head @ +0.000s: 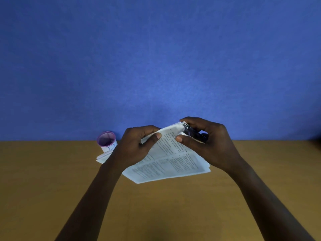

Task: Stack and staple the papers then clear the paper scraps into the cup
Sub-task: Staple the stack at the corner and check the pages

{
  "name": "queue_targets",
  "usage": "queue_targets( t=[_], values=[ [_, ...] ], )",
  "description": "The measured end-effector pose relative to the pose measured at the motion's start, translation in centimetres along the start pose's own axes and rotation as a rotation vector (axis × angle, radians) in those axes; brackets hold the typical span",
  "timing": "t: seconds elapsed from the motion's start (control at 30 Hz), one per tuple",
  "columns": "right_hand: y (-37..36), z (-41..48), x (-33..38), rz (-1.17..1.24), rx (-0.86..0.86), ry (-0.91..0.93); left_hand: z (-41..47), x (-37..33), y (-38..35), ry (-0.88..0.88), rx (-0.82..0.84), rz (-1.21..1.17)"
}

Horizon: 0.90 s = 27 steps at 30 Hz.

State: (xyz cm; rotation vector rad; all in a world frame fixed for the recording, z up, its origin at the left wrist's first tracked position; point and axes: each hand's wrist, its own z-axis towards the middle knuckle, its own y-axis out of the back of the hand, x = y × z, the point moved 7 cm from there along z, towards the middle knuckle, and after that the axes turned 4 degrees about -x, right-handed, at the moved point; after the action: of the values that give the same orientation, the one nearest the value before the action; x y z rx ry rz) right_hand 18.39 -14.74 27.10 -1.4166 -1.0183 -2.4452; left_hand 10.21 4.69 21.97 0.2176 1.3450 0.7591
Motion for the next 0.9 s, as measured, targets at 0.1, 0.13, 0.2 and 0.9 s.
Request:
queue_targets(
  t=[0.1,0.13,0.2,0.9],
  values=[
    [-0.2,0.0,0.1,-0.041,0.050,0.011,0.3,-0.4,0.0,-0.033,0.021,0.041],
    [-0.3,0.0,0.0,-0.062,0.069,0.012,0.3,-0.6,0.0,-0.045,0.033,0.063],
    [-0.3,0.1,-0.1,-0.100,0.097,0.021,0.5,-1.2,-0.2,-0.083,0.065,0.112],
    [0.3,2.7,-0.3,-0.318,0.430,0.076,1.4,-2.8,-1.3,-0.124,0.242,0.276]
  ],
)
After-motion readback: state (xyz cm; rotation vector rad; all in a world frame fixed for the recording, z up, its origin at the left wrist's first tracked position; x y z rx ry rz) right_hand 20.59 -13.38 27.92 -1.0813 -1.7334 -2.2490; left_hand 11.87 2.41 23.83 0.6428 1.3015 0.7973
